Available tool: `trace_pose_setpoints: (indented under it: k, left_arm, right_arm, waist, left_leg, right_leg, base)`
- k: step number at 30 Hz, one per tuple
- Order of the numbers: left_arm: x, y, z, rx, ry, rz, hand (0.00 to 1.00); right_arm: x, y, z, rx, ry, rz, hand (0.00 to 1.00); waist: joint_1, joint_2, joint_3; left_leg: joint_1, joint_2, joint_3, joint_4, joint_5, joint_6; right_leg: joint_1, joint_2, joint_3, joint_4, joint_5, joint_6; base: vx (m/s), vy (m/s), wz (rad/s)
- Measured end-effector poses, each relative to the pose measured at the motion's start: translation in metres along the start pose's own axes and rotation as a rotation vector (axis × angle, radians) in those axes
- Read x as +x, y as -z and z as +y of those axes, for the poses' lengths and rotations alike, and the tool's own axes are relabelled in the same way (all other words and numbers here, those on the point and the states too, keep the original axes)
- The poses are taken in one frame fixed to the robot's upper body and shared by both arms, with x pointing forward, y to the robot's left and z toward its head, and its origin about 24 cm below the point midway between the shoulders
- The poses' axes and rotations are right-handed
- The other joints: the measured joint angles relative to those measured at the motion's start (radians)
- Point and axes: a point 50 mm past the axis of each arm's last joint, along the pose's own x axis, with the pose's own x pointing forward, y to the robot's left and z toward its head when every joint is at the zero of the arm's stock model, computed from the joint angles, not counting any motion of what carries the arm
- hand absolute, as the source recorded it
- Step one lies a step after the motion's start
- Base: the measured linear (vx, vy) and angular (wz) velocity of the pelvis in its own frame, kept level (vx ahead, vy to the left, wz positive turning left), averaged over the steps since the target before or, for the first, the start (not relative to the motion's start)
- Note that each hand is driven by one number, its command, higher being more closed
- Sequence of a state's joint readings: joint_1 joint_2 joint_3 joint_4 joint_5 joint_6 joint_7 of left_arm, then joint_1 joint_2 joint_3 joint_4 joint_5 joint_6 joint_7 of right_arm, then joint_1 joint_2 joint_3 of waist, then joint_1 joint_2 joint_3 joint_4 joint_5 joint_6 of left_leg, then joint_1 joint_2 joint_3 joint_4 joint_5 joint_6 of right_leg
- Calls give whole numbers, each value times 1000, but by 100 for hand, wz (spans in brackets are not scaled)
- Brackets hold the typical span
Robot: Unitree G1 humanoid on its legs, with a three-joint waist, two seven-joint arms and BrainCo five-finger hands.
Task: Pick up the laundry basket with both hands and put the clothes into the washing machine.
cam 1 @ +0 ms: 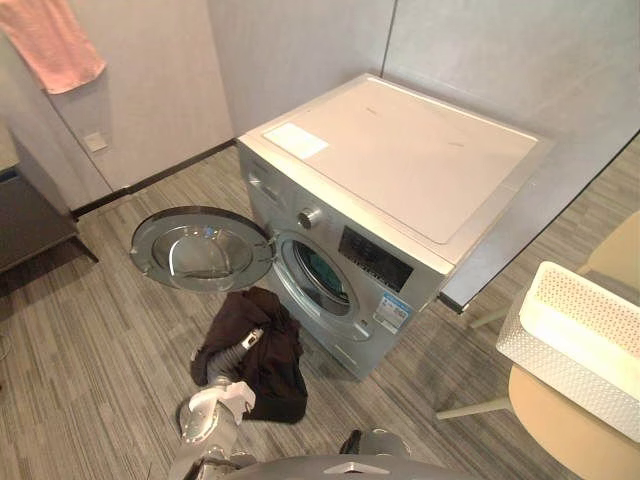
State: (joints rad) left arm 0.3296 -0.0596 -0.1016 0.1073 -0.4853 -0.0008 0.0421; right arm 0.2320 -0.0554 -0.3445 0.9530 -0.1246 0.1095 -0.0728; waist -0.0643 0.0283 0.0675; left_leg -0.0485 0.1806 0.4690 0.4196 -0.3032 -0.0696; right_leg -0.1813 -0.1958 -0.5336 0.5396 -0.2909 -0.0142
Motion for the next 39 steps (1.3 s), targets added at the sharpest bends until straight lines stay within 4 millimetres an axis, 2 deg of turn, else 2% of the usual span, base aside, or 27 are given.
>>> trace_pose_setpoints:
  k: [1,2,3,4,5,7,9,11,12,14,15,16,17,19,21,22,24,26,27,31,34,39]
  left_arm:
    - [0,1,-1,-1,4,7,100]
    - [-2,0,2,-2,-13,1,100]
    - [-2,-4,6,-5,-34,-15,100]
    - [-2,-6,9,-8,-48,-22,100]
    - [-4,-10,13,-13,-72,-42,100]
    - [-5,-17,21,-24,-120,-70,100]
    - [-7,-19,31,-33,-182,-82,100]
    - [-10,-23,42,-48,-243,-97,100]
    - [-12,-24,48,-52,-275,-104,100]
    - [-12,-28,52,-60,-297,-120,100]
    - [-10,-30,51,-67,-302,-131,100]
    - [-6,-36,54,-69,-329,-157,100]
    - [-1,-41,55,-76,-338,-174,100]
    - [11,-56,48,-79,-347,-230,100]
    - [21,-68,36,-75,-316,-275,100]
    - [25,-73,31,-77,-301,-291,100]
    - [37,-93,12,-96,-264,-355,100]
    - [48,-113,-5,-119,-223,-413,100]
    - [52,-124,-14,-126,-195,-446,100]
    - [62,-179,-50,-179,-103,-609,100]
    - [63,-227,-66,-181,-61,-739,100]
    - [55,-278,-86,-129,3,-888,100]
  right_arm:
    - [0,0,-1,-1,2,-1,0]
    - [-1,4,-3,-4,6,7,0]
    - [-1,1,-4,-15,10,-9,0]
    - [-2,1,-5,-31,10,-17,0]
    - [-4,2,-5,-68,6,-31,0]
    - [-6,0,-5,-109,5,-55,0]
    - [-5,-9,-1,-135,-4,-86,0]
    - [-5,-19,5,-162,-19,-115,0]
    - [-6,-30,9,-195,-22,-160,0]
    - [-10,-49,14,-225,-16,-238,0]
    - [-13,-63,13,-236,-10,-296,0]
    - [-18,-78,20,-236,-22,-358,0]
    - [-21,-84,22,-226,-26,-385,0]
    - [-34,-99,24,-203,-11,-480,0]
    - [-44,-108,22,-172,-14,-535,0]
    - [-48,-109,22,-161,-23,-552,0]
    - [-60,-117,16,-106,-41,-616,0]
    - [-69,-121,14,-64,-75,-646,0]
    - [-74,-124,13,-53,-85,-670,0]
    - [-82,-126,10,54,-142,-691,0]
    - [-85,-128,13,98,-174,-725,0]
    - [-87,-131,14,104,-193,-770,0]
  waist:
    - [6,3,4]
    - [14,7,22]
    - [17,19,48]
    - [24,21,55]
    - [54,12,61]
    - [74,9,64]
    - [75,3,74]
    - [78,-10,110]
    - [79,-18,129]
    - [90,-36,160]
    - [90,-24,192]
    - [84,-54,245]
    - [78,-67,267]
    - [79,-90,314]
    - [79,-100,347]
    - [80,-96,356]
    - [64,-79,396]
    - [62,-77,426]
    - [60,-68,442]
    - [51,-68,462]
    - [32,-69,468]
    - [25,-71,471]
  left_leg:
    - [7,14,-2,21,14,-5]
    - [0,64,-20,141,25,-2]
    - [-52,134,-99,351,59,47]
    - [-90,157,-146,457,102,75]
    - [-169,177,-232,631,142,90]
    - [-289,172,-314,760,100,85]
    - [-362,176,-375,705,65,70]
    - [-369,184,-441,533,54,52]
    - [-365,183,-472,383,55,43]
    - [-359,175,-474,173,85,15]
    - [-358,169,-471,80,147,3]
    - [-405,152,-417,131,159,-125]
    - [-434,139,-399,164,142,-112]
    - [-567,137,-326,303,79,-73]
    - [-633,132,-283,352,56,-47]
    - [-659,132,-272,365,51,-39]
    - [-747,140,-253,403,42,-28]
    - [-798,151,-240,427,41,-27]
    - [-825,160,-241,443,40,-27]
    - [-952,199,-244,503,40,-28]
    - [-1037,228,-252,519,49,-33]
    - [-1122,250,-247,474,101,-28]
  right_leg:
    - [13,13,0,-8,1,-1]
    - [63,47,-4,-24,1,-2]
    - [131,95,-1,-53,-2,-9]
    - [156,112,8,-65,-6,-15]
    - [180,131,55,-71,-23,-32]
    - [170,136,128,-72,-39,-28]
    - [139,135,193,-72,-40,-18]
    - [113,130,255,-57,-37,-3]
    - [78,120,296,-34,-35,12]
    - [-27,86,363,41,-47,56]
    - [-96,69,410,93,-67,104]
    - [-184,37,472,147,-82,137]
    - [-217,22,493,154,-84,142]
    - [-363,-9,572,187,-42,177]
    - [-449,-13,634,193,-17,204]
    - [-480,-13,647,195,-10,207]
    - [-577,-12,671,200,15,241]
    - [-645,1,692,223,25,258]
    - [-675,11,695,238,27,258]
    - [-829,50,719,310,35,255]
    - [-915,80,718,314,60,250]
    - [-997,105,713,245,131,243]
  base:
    - [310,-140,-30]
    - [291,-155,-37]
    - [246,-150,-44]
    - [189,-63,-71]
    - [177,28,-95]
    - [193,85,-108]
    - [148,146,-106]
    - [123,228,-108]
    - [73,323,-94]
    - [47,387,-105]
    - [-21,537,-112]
    - [-42,521,-92]
    - [-87,509,-82]
    - [-61,354,-79]
    - [-44,269,-54]
    - [-59,273,-43]
    - [-42,108,-31]
    - [-27,-6,-30]
    - [-37,-65,-26]
    - [-30,-90,-26]
    - [-57,-58,-25]
    - [-61,-6,-16]
